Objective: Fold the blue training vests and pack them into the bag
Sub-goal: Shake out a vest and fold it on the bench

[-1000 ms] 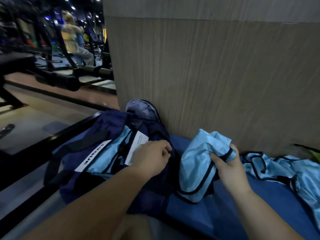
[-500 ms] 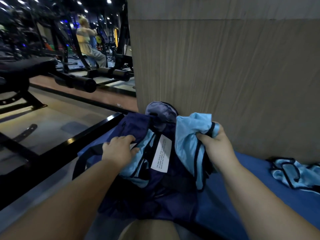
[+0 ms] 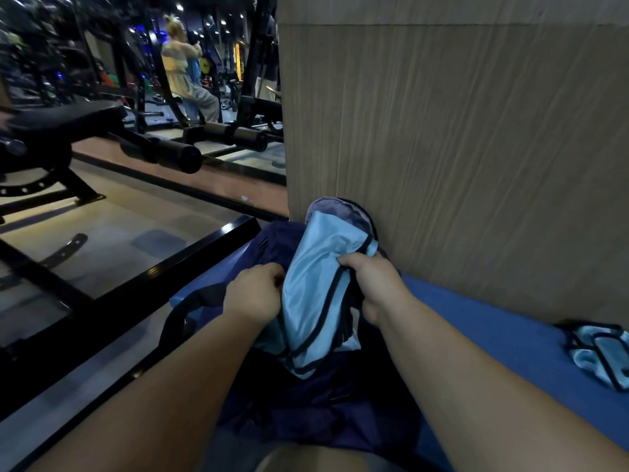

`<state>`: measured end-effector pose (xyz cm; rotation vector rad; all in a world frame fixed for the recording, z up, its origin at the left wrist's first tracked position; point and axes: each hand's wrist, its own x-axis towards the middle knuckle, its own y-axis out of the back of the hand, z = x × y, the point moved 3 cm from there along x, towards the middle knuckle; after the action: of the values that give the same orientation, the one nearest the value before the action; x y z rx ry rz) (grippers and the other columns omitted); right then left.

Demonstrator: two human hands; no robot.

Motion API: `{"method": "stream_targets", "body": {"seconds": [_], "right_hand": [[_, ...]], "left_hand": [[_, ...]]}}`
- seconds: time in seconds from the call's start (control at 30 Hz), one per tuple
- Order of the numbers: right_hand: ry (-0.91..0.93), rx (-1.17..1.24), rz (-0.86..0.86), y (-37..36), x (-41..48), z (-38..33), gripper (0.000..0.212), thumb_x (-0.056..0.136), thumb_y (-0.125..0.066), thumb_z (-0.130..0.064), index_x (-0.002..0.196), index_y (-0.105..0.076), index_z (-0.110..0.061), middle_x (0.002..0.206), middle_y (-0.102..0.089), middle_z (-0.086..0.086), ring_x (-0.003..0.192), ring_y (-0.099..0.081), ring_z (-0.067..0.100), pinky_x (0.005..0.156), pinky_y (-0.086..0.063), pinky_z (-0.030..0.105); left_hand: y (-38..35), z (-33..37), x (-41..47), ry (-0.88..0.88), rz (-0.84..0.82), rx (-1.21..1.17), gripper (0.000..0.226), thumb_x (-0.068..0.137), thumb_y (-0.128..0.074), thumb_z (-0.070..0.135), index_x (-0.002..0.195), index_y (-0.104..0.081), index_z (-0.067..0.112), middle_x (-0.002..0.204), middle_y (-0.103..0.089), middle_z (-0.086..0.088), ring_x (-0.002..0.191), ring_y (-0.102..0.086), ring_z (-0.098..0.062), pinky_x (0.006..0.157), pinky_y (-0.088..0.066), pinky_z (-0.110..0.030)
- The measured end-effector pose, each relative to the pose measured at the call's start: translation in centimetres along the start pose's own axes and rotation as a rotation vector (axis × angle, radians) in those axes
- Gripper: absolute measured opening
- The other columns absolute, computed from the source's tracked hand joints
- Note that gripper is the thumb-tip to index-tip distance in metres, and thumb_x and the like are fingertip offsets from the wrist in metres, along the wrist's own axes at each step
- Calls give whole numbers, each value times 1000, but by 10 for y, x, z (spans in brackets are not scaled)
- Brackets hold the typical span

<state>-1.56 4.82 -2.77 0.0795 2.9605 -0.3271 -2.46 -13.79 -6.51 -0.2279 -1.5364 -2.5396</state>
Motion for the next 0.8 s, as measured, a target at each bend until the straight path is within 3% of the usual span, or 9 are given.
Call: {"method": "stream_targets", "body": {"seconds": [0.1,0.17,0.27,0.33,0.53,0.6,0.67,0.73,0.8], "right_hand": [[-25,-53,12,-7,9,14,36,83,-64,-20,118,-58,-16,106,-69,9,93,-68,26,82,-57,40],[38,-311,43,-6,13,17,44,79,-68,-30,119,-51,-19,106,-66,2,93,-65,21,87,-55,41],[168,-733,98,-3,18,18,32,86,-65,-30,111,-47,-23,93,-57,-10,79,-57,8,66,-48,29],[220,-791,100,-6,23,17,22,89,-63,-26,106,-50,-23,89,-57,-11,75,-54,3,59,-43,23],[76,-254,-33,-32,38,17,34,80,-71,-19,113,-66,-21,109,-72,1,98,-68,22,92,-55,44],[89,-433,62,-30,40,18,42,83,-69,-22,122,-55,-15,116,-67,6,100,-65,23,92,-54,42],[114,-857,189,-25,35,22,68,85,-69,-31,139,-32,-14,130,-53,9,113,-55,26,97,-49,41],[356,-1179,289,-26,20,25,85,85,-68,-43,149,-17,-20,144,-36,9,131,-36,28,107,-35,41],[711,-1195,280,-33,7,26,72,84,-66,-48,144,-34,-23,143,-39,3,134,-33,24,109,-27,39]], "left_hand": [[3,-9,3,128,-23,-260,13,92,-59,31,99,-68,25,98,-70,4,95,-62,-20,78,-46,-30],[7,-13,6,189,1,-369,12,92,-63,31,92,-69,21,90,-70,4,89,-63,-16,75,-44,-27],[13,-16,9,255,67,-545,15,91,-65,29,87,-69,15,85,-70,-2,83,-62,-19,78,-48,-32],[17,-17,12,288,118,-636,16,91,-66,28,84,-68,13,78,-67,-3,75,-60,-19,74,-48,-31],[30,-15,22,385,224,-907,21,90,-66,28,81,-65,9,73,-61,-6,70,-55,-19,71,-49,-35],[31,-14,24,395,235,-922,24,90,-65,29,79,-61,8,69,-58,-7,67,-52,-20,69,-48,-37],[29,-11,22,376,256,-916,24,92,-63,28,75,-57,10,62,-49,-3,62,-45,-19,62,-41,-34],[29,-8,19,337,284,-867,26,93,-60,28,77,-56,9,63,-49,-1,60,-44,-16,61,-39,-32],[31,-5,18,280,313,-799,25,94,-59,28,77,-56,9,63,-50,0,60,-45,-16,63,-40,-32]]}}
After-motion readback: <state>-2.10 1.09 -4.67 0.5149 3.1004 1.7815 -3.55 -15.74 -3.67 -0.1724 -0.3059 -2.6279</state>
